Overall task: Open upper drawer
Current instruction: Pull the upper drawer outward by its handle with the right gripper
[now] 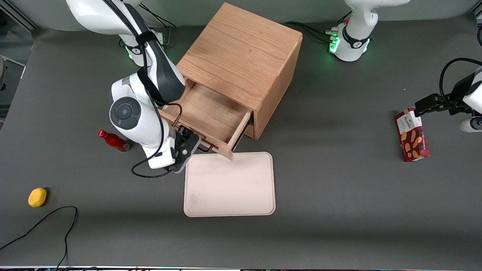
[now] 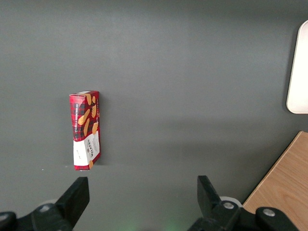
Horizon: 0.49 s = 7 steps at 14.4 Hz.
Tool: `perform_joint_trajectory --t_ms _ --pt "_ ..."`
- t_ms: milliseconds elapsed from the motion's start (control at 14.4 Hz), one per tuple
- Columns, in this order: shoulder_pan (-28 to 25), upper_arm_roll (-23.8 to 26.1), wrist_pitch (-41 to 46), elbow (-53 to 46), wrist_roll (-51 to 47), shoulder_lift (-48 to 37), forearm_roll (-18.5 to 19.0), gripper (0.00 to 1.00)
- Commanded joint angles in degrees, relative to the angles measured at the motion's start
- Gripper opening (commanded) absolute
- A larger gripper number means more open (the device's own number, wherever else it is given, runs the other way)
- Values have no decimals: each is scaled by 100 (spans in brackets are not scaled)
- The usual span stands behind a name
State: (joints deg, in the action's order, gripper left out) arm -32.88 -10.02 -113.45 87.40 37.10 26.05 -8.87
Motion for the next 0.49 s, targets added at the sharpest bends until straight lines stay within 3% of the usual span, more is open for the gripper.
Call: perform_joint_trajectory --t_ms 0,417 --pt "124 -1 121 -363 210 216 -150 100" --pt "265 0 262 -714 210 427 -150 100"
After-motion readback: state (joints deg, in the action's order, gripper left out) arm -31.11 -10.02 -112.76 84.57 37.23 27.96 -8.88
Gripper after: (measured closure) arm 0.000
